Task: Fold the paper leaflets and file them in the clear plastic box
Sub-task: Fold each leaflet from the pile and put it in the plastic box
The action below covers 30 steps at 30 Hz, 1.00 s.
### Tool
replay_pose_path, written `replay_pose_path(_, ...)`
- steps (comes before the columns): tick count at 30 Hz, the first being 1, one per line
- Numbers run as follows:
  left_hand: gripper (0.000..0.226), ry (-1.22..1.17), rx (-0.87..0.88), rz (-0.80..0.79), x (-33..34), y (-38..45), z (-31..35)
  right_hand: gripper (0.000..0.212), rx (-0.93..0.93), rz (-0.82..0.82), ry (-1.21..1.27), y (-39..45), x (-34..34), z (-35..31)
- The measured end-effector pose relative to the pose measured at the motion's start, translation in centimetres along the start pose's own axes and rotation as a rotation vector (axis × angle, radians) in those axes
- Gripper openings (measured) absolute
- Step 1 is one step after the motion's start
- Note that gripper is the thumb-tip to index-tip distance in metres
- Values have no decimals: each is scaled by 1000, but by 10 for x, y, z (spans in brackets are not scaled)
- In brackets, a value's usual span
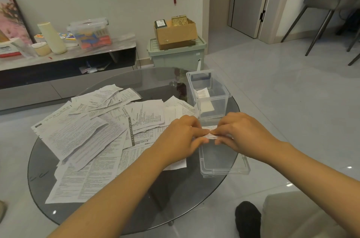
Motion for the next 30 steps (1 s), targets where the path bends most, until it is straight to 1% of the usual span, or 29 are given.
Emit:
replay_pose_path(2,33,-112,-102,-51,5,-6,-7,36,66,-106,10,-4,8,8)
replay_pose_path(4,27,-210,-161,-14,2,-7,-9,38,87,-129,41,-6,8,10)
replay_pose_path(6,20,-252,-172,48,-5,-6,-9,35,109,-88,72,-4,1,10)
replay_pose_path(9,15,-249,-163,164,-18,-4,-8,27,137,12,108,0,-9,8)
replay_pose_path(11,15,-249,-158,234,-27,-3,-7,20,136,81,122,4,-16,5)
replay_pose_path(14,19,-258,-148,286,-38,-4,-5,15,144,123,147,7,-21,2)
replay_pose_path(19,7,-253,-156,297,-45,-10,-7,15,153,112,170,12,-21,-8)
replay_pose_path(23,7,-224,-189,284,-54,-18,-14,16,139,121,181,17,-21,-19)
replay_pose_path(27,11,-163,-279,215,-60,-31,-25,20,116,95,192,27,-18,-37)
replay_pose_path(30,15,-103,-326,144,-63,-43,-34,27,67,13,162,35,-9,-53)
Point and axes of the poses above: each hand's wrist, its own y-axis towards the middle knuckle, its own x-axis out of the palm, z = x × y, the point moved 10 cm from there along y, towards the middle knuckle, and after that the axes turned 10 degrees about z, right-handed, at the moved point
